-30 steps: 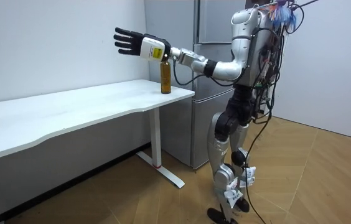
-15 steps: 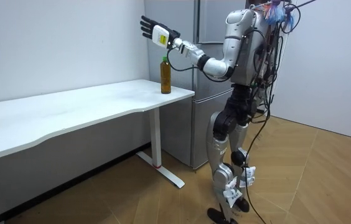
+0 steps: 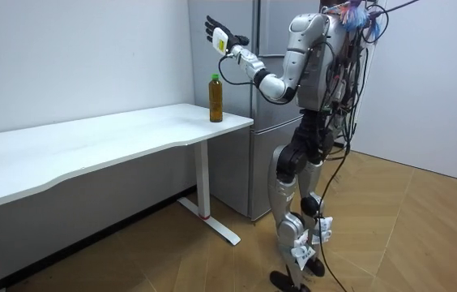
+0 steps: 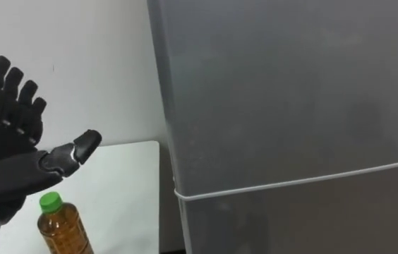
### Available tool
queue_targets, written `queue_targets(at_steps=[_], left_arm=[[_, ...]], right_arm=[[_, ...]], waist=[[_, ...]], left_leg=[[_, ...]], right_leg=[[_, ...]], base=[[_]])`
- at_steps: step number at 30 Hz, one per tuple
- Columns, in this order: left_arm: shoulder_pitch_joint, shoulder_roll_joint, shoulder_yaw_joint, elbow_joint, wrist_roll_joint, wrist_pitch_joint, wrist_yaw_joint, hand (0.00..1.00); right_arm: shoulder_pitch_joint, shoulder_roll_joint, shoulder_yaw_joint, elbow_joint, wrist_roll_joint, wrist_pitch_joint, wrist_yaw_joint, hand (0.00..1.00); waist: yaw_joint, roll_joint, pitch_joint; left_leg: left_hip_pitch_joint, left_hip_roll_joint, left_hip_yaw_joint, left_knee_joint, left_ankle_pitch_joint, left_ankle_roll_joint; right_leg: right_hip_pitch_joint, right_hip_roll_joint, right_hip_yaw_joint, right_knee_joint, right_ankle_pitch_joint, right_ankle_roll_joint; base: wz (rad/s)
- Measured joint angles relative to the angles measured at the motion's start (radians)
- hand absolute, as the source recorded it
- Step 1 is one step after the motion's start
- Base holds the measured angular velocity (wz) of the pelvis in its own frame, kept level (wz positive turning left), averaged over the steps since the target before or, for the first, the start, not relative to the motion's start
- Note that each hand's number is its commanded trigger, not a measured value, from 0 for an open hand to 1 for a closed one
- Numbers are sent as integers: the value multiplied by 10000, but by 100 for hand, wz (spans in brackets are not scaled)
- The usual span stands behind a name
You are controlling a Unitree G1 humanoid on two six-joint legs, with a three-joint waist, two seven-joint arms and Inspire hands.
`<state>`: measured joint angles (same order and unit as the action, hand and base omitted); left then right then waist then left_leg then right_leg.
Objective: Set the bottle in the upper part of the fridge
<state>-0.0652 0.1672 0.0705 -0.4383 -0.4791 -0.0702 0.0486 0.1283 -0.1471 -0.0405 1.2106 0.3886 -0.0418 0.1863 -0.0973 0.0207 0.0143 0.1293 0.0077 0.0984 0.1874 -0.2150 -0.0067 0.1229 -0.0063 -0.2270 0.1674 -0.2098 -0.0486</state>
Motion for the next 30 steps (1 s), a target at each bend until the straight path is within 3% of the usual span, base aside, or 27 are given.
queue_targets(at_steps=[8, 13, 25, 30], left_arm=[[-364, -9, -198, -134, -1, 278, -704, 0], [-956, -9, -612, -302, -397, 280, -1151, 0], [-950, -27, -1952, -256, -551, 595, -2514, 0], [-902, 26, -2025, -44, -788, 562, -2787, 0]], right_arm=[[-281, 8, 21, 403, -14, -8, -4, 0], [-278, -107, 197, 387, -18, -9, 30, 0], [-343, -140, 209, 397, 8, 5, 148, 0], [-439, -240, 600, 376, 7, 76, 149, 0]], waist=[[-152, 26, -48], [-199, 155, -146], [-412, 217, -100], [-367, 167, -63]], left_leg=[[-51, -6, -2, 47, -1, 0], [-138, -17, -43, 96, 0, 0], [-19, -12, 4, 84, 0, 0], [24, -6, 67, 61, 0, 0]], right_leg=[[-18, -4, -37, 6, 6, 9], [2, -21, -84, 6, 6, 10], [-46, 15, 251, 12, 7, 9], [-29, 16, 285, 17, 6, 10]], base=[[2], [3], [-6], [-3]])
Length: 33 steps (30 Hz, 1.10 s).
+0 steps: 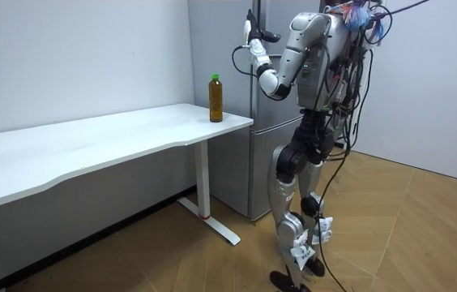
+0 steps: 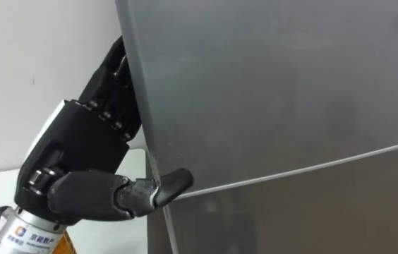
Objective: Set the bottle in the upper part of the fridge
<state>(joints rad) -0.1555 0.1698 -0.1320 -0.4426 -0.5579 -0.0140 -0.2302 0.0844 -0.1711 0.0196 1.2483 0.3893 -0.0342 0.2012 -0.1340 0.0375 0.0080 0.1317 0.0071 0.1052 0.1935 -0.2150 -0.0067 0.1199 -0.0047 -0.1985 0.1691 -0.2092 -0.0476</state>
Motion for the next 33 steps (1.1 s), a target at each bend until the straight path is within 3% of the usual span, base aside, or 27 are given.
queue_targets(at_steps=[4, 10, 11, 12, 13, 14, 15, 20, 29, 33], left_arm=[[-1, -23, -105, 182, 3, -12, -181, 0], [6, -12, -244, 500, 4, -18, -258, 0], [6, -12, -265, 511, 5, -18, -256, 7], [6, -12, -291, 523, 6, -15, -256, 42], [6, -12, -298, 531, 13, -14, -256, 65], [6, -13, -299, 572, 14, -15, -256, 77], [6, -13, -299, 616, 13, -15, -252, 100], [7, -21, -189, 829, 20, -57, 46, 100], [554, -66, -279, 1017, 20, 87, 217, 100], [555, -7, -279, 1016, 26, 70, 221, 89]], right_arm=[[-142, -10, 294, 2, -16, 41, -1, 0], [-176, -10, 375, 19, 21, 40, -9, 0], [-176, -11, 375, 19, 22, 40, -10, 0], [-176, -11, 377, 19, 23, 40, -12, 0], [-176, -11, 376, 19, 23, 39, -14, 0], [-175, -10, 377, 19, 17, 38, -16, 0], [-173, -11, 378, 20, 23, 38, -17, 0], [-169, -25, 468, 16, 74, 38, -38, 0], [-170, -17, 472, 8, 74, 10, -91, 0], [-159, -17, 474, -9, 76, 6, -90, 0]], waist=[[7, -104, 68], [8, -118, 76], [8, -117, 75], [7, -95, 61], [7, -112, 72], [10, -105, 66], [9, -76, 47], [13, 0, -2], [25, -17, 8], [28, -54, 32]], left_leg=[[-16, -8, 1, 0, 0, 0], [-27, -14, 1, -47, 0, 0], [-31, -14, 1, -49, 0, 0], [-38, -13, 1, -50, 0, 0], [-38, -14, 1, -53, 0, 0], [-29, -13, 1, -56, 0, 0], [-27, -11, 1, -56, 0, 0], [-81, -11, 14, -51, 0, 0], [-164, -15, 14, -49, 0, 0], [-166, -23, 14, -50, 0, 0]], right_leg=[[3, -7, -39, -14, -1, 3], [7, -10, -112, -29, -3, 5], [9, -10, -127, -30, -3, 5], [10, -12, -150, -34, -3, 6], [10, -12, -153, -34, -3, 6], [15, -10, -151, -29, -3, 6], [20, -10, -152, -30, -3, 6], [2, -16, -236, -31, -3, 6], [-60, -20, -230, -7, -3, 6], [-65, -26, -211, -5, -3, 6]], base=[[4], [4], [7], [5], [4], [0], [0], [7], [2], [0]])
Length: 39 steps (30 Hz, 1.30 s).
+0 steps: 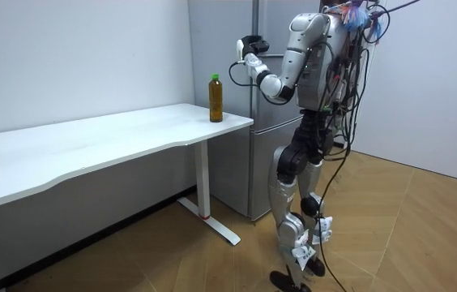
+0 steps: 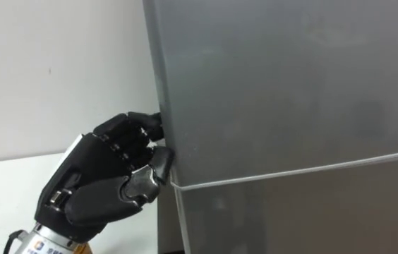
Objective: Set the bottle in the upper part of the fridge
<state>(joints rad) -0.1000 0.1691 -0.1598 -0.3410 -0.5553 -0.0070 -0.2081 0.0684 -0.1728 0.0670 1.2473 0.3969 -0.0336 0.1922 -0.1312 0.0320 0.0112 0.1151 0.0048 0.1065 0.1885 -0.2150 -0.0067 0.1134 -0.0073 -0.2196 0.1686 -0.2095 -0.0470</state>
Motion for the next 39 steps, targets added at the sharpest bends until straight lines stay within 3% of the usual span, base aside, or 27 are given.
queue_targets(at_steps=[3, 16, 24, 26, 31, 33, 36, 39], left_arm=[[12, -63, -26, 7, 3, 20, 50, 83], [23, -32, -12, 6, 5, 12, 49, 81], [71, -37, -183, 6, -6, 11, -87, 73], [72, -30, -202, 6, -15, 11, -145, 71], [73, -31, -303, 6, -4, 12, -224, 55], [72, -47, -413, 2, -18, 12, -238, 33], [72, -58, -476, -1, -18, 12, -285, 10], [73, -109, -516, -1, -18, 13, -379, 6]], right_arm=[[6, 4, 0, -26, -1, 0, 1, 0], [10, 3, -3, -28, -7, -1, -1, 0], [3, -2, 1, -32, -13, -1, 31, 0], [3, -8, 4, -29, 51, -1, 46, 0], [4, -4, 8, -24, 196, 0, 90, 0], [5, -12, 26, -13, 300, 8, 170, 0], [3, -4, 70, -25, 295, 19, 228, 0], [-3, -5, 74, -28, 282, 27, 267, 0]], waist=[[-11, 0, 1], [-9, -27, 18], [7, -31, 20], [4, 32, -21], [-27, 48, -30], [-66, 52, -32], [-86, 43, -27], [-102, 42, -27]], left_leg=[[0, -3, 1, 0, 0, 0], [10, -7, 0, -1, 0, 0], [16, 1, 97, -1, 0, 0], [12, 3, 120, -3, 0, 0], [6, -6, 128, -6, 0, 1], [0, -12, 124, -8, 0, 1], [-21, -19, 126, -8, 0, 1], [-39, -24, 126, -9, 1, 2]], right_leg=[[-13, -3, 16, 7, 1, 2], [-5, -1, 42, 6, 0, 3], [-26, 16, 145, 8, 0, 3], [-17, 9, 131, 4, 1, 4], [15, -12, 31, -17, 5, 10], [39, -24, -37, -40, 4, 12], [51, -25, -42, -97, 9, 25], [74, -30, -40, -161, 27, 53]], base=[[0], [0], [-1], [2], [5], [9], [4], [5]])
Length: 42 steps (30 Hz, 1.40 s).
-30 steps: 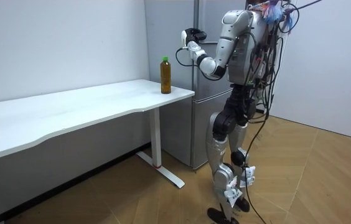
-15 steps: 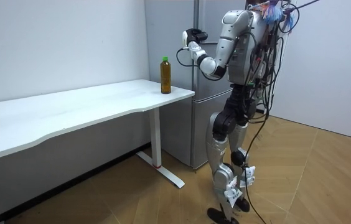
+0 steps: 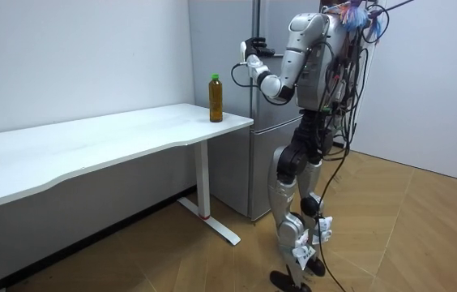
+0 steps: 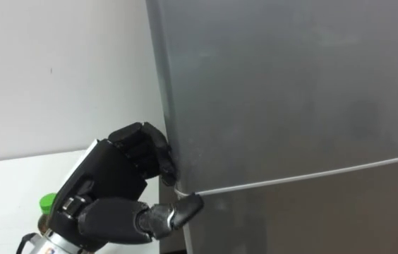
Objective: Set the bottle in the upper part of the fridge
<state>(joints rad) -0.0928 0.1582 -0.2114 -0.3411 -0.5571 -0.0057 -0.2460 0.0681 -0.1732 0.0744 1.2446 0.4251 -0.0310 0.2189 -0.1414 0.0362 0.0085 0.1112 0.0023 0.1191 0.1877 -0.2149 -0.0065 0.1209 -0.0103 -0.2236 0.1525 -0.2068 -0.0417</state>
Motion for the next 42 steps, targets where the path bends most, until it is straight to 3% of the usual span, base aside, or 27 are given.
queue_targets(at_steps=[9, 18, 22, 23, 25, 32, 37, 42], left_arm=[[6, -56, -316, 0, 8, -123, -42, 4], [88, 83, -727, 13, -25, -298, -33, 4], [181, 97, -859, 40, -122, -328, -35, 0], [213, 97, -881, 50, -170, -355, -39, 0], [315, 74, -895, 101, -213, -449, -108, 0], [424, -170, -1085, 478, -226, -842, -314, 0], [495, -347, -1495, 573, -514, -878, -548, 0], [498, -308, -2045, 674, -1086, -1009, -1086, 0]], right_arm=[[-19, -2, 0, -14, -24, 0, 55, 0], [-58, -24, 246, -400, -32, 72, 108, 0], [-71, -23, 246, -431, -31, 103, 113, 0], [-70, -23, 246, -427, -29, 105, 117, 0], [-70, -22, 241, -428, -29, 105, 171, 0], [-75, -15, 216, -371, 61, 107, 235, 0], [-72, -29, 215, -372, 80, 105, 221, 0], [-82, -44, 225, -394, 226, 80, 105, 0]], waist=[[-13, 3, -13], [-18, -24, -18], [-19, -22, -19], [-23, -68, 10], [-27, -69, 11], [-142, -126, 48], [-221, -123, 47], [-313, -89, 32]], left_leg=[[-42, -3, 181, -15, -7, 15], [-141, -17, 209, 16, -29, 54], [-140, -25, 216, 17, -24, 65], [-136, -25, 226, 17, -24, 66], [-123, -4, 432, 29, -22, 69], [-132, -21, 493, 76, -22, 70], [-159, -1, 988, 86, -24, 76], [-155, 17, 1225, 87, -150, 339]], right_leg=[[-4, -62, 63, -19, 42, 70], [-81, -68, 267, 8, 74, 125], [-76, -73, 296, 7, 82, 138], [-78, -73, 309, 7, 83, 139], [-82, -72, 359, 2, 83, 141], [-118, -64, 608, 3, 92, 164], [-228, -52, 905, 21, 132, 231], [-333, -9, 1175, 49, 217, 352]], base=[[1], [2], [0], [0], [-4], [-1], [-11], [-13]])
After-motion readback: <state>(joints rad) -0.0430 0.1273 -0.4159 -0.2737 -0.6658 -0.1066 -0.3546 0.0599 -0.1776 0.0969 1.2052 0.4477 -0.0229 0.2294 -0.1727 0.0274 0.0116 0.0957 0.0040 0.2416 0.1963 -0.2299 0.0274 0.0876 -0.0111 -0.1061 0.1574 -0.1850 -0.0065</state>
